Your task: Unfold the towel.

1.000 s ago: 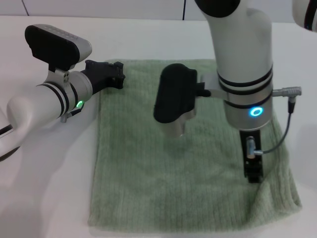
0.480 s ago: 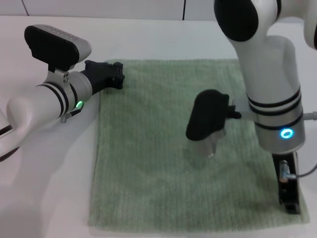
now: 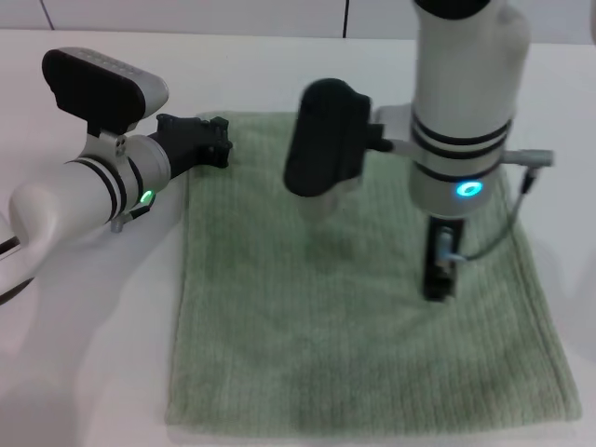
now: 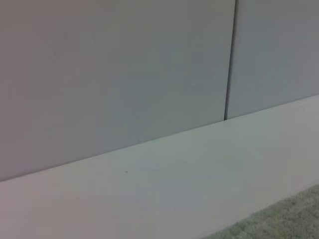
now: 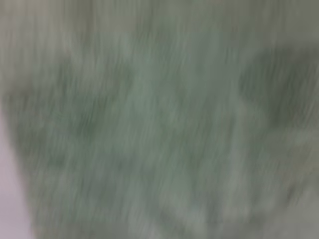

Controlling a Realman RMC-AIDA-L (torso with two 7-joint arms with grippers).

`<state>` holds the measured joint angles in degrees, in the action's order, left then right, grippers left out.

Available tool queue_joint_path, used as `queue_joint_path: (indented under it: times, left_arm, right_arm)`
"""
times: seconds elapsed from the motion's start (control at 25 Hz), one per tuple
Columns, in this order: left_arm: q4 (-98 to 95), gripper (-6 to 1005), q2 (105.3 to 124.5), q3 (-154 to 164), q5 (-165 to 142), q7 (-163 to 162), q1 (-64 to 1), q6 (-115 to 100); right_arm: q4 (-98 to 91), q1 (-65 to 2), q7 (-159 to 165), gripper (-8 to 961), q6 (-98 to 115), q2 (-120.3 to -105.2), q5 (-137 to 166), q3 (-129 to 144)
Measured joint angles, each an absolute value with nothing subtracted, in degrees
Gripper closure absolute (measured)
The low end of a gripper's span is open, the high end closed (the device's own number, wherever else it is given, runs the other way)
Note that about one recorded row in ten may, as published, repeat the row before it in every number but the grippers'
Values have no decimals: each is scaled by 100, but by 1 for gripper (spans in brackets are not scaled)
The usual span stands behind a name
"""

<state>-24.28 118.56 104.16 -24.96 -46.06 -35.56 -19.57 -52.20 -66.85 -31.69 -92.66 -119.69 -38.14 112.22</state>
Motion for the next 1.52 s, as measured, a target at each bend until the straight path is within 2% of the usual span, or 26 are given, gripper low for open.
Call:
queue_joint_path:
  times: [0.16, 0.32, 0.48, 0.6, 0.92, 1.0, 1.16, 1.24, 1.48, 1.52]
  left_arm:
    - [-2451, 957, 11856, 10368, -2450, -4641, -3479, -2010]
    - [-2653, 956, 11833, 10198, -2432, -4661, -3206, -2327]
    - [-2929, 955, 11816, 9929, -2433, -4664, -2867, -2784]
    - [-3093, 955, 11811, 9300, -2433, -4671, -2420, -3761]
    - [-3040, 954, 11812, 8399, -2430, -4692, -1972, -4906]
    - [-3013, 885, 11813, 8228, -2429, -4718, -1895, -5081]
    - [-2910, 748, 11818, 8027, -2427, -4725, -1883, -5211]
    - [-2877, 518, 11824, 7913, -2426, -4727, -1892, -5261]
    - [-2706, 282, 11855, 7626, -2412, -4693, -1931, -5421]
    - [-2655, 263, 11855, 7578, -2410, -4688, -1953, -5469]
  right_arm:
    - [-5766, -6329, -3160, 650, -8552, -11960, -3674, 11204]
    - [-6506, -5488, -3328, 650, -6742, -11954, -3320, 10962]
    - [-6531, -5048, -3446, 650, -5490, -11958, -3313, 10808]
    - [-6213, -4502, -3452, 650, -3424, -11956, -3342, 10837]
    - [-5839, -3639, -3151, 649, -515, -11955, -3352, 11282]
    - [-5576, -3420, -2910, 650, 581, -11959, -3351, 11495]
    - [-5223, -3395, -2589, 648, 1281, -11956, -3351, 11589]
    - [-4836, -3411, -2186, 645, 1816, -11953, -3352, 11557]
    - [-3909, -3240, -1714, 412, 3695, -11965, -3351, 11668]
    - [-3909, -3240, -1714, 340, 3695, -11965, -3351, 11668]
